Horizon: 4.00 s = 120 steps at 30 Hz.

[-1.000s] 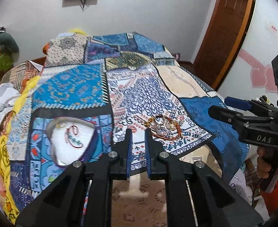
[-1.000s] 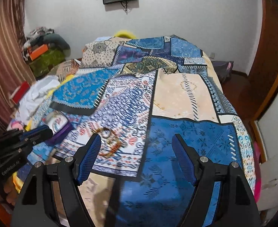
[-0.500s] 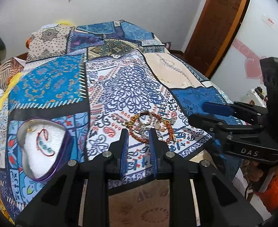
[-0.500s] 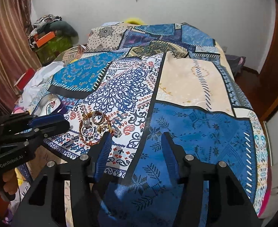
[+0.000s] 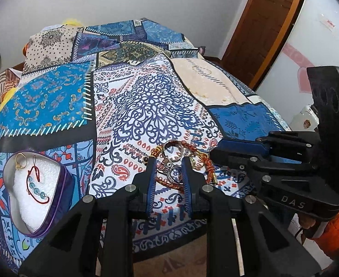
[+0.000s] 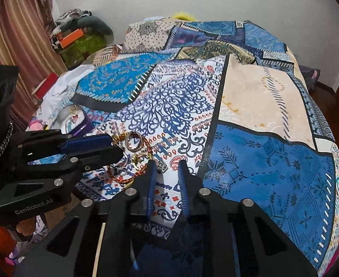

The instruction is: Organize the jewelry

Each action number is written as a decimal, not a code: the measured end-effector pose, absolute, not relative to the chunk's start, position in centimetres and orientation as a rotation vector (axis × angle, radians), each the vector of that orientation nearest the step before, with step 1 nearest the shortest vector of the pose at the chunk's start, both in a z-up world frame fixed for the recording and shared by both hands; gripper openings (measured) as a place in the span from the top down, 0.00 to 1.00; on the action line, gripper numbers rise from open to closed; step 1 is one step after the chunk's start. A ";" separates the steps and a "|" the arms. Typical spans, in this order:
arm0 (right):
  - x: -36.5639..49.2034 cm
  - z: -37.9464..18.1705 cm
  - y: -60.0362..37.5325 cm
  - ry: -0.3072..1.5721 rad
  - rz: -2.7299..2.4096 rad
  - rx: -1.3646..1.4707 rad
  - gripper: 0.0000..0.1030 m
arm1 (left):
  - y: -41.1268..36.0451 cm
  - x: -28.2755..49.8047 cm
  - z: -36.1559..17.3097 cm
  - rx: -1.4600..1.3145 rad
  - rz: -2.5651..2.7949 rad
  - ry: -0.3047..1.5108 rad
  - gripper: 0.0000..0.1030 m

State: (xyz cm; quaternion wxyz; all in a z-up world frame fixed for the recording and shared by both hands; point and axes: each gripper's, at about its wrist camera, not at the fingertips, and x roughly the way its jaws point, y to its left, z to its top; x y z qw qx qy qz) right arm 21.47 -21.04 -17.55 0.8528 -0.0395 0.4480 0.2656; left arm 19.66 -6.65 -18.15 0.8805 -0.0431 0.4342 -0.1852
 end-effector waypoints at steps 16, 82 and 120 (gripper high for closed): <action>22.2 -17.4 -20.9 0.922 0.549 -0.064 0.91 | -6.7 19.7 -18.2 -0.084 -0.378 0.886 0.88; 17.6 -8.9 -10.2 0.703 0.699 -0.062 0.91 | 7.6 11.1 -11.3 -0.193 -0.116 0.653 0.88; 22.1 -16.0 -4.0 0.904 0.743 -0.105 0.91 | 8.3 15.9 -18.5 -0.214 -0.138 0.814 0.88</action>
